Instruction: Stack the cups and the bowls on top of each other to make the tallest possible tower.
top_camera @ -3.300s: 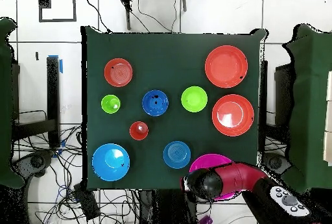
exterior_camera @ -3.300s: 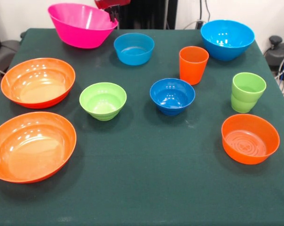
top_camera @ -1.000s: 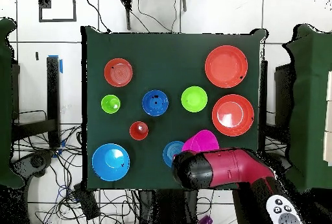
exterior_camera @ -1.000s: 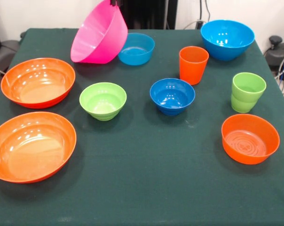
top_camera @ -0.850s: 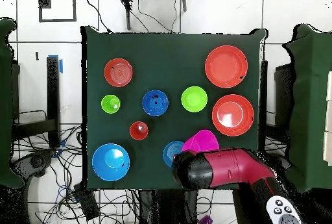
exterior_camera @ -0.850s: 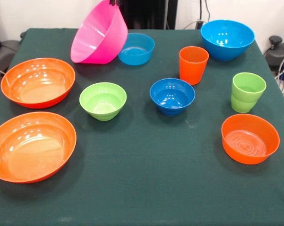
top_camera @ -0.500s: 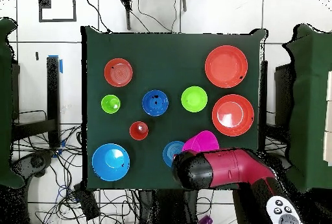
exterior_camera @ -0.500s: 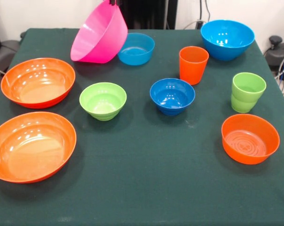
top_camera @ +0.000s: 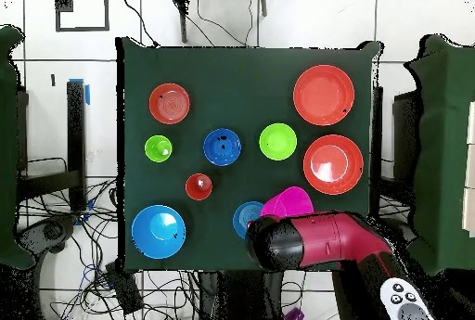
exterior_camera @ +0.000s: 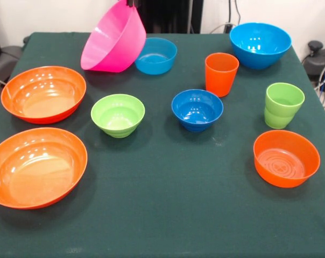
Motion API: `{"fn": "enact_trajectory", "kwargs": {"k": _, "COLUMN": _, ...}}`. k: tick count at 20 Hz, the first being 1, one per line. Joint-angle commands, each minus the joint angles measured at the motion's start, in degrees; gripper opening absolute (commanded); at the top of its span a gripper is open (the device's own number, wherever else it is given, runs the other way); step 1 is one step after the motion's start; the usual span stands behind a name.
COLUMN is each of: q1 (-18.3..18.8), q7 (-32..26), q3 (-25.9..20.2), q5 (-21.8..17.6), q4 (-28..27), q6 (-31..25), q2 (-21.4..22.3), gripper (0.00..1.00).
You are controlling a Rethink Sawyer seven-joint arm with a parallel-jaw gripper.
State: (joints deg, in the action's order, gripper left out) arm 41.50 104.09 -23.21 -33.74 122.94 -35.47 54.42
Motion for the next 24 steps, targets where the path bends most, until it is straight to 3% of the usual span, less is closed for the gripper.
{"fn": "enact_trajectory", "kwargs": {"k": 1, "q1": -1.87, "q7": 2.27, "q3": -0.14, "q5": -2.67, "q4": 1.11, "q6": 5.95, "q2": -7.45, "gripper": 0.0}}
{"fn": "enact_trajectory", "kwargs": {"k": 5, "q1": -2.59, "q7": 4.52, "q3": 1.19, "q5": -3.63, "q4": 0.76, "q6": 11.15, "q2": -11.53, "gripper": 0.0}}
{"fn": "enact_trajectory", "kwargs": {"k": 18, "q1": -1.57, "q7": 1.88, "q3": 1.82, "q5": -3.2, "q4": 0.8, "q6": 12.26, "q2": -13.27, "gripper": 0.0}}
{"fn": "enact_trajectory", "kwargs": {"k": 19, "q1": -1.47, "q7": 1.83, "q3": 1.81, "q5": -3.12, "q4": 0.78, "q6": 12.32, "q2": -13.33, "gripper": 1.0}}
{"fn": "enact_trajectory", "kwargs": {"k": 24, "q1": -0.93, "q7": 1.51, "q3": 1.48, "q5": -2.74, "q4": 0.95, "q6": 12.0, "q2": -13.4, "gripper": 1.0}}
